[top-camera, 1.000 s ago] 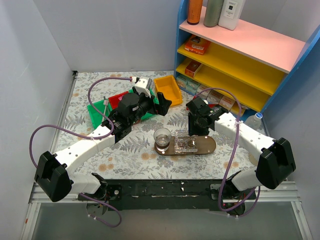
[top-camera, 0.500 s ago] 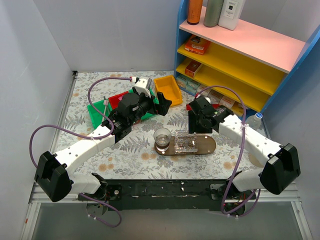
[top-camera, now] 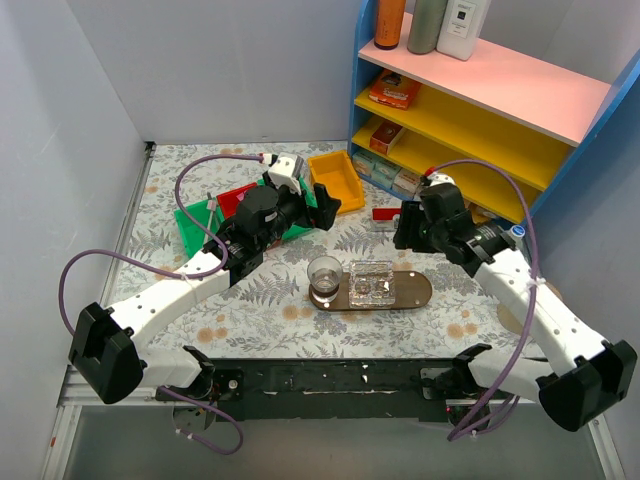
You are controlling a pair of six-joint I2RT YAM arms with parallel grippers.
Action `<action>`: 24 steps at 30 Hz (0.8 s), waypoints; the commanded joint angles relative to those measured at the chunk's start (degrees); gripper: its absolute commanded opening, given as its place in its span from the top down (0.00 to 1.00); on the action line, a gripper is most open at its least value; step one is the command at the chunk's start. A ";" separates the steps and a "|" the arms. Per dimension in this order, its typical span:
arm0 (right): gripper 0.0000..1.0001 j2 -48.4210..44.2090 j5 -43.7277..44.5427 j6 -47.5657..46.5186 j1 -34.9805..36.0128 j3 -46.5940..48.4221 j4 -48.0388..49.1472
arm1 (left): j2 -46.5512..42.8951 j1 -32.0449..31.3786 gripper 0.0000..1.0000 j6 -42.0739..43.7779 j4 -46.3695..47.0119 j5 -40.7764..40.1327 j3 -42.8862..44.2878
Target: Prepare toiletry sets of a toothbrush and toothpaste on the tray
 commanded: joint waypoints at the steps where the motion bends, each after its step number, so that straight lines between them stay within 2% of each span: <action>1: 0.37 -5.67 0.82 -2.94 -2.06 -0.80 5.73 | -0.97 0.32 0.02 1.68 -1.09 -3.01 0.16; 4: 0.37 -8.57 3.02 -4.16 -2.15 -0.80 5.21 | -0.18 2.42 0.02 1.24 -1.62 -2.74 0.77; 8: 0.38 -12.09 5.82 -6.45 -2.15 -1.50 4.41 | 1.23 8.91 0.02 -0.07 -2.59 -3.27 1.39; 14: 0.40 -15.61 9.87 -10.32 -2.15 -0.80 2.13 | 7.55 17.44 0.02 -5.43 -6.11 1.65 6.29; 19: 0.40 -19.12 10.93 -11.46 -2.15 -1.68 2.21 | 14.05 20.62 0.16 -8.08 -11.90 3.41 11.84; 24: 0.40 -21.93 11.81 -13.04 -2.15 -4.57 2.30 | 20.38 22.29 0.28 -7.20 -14.10 0.08 15.88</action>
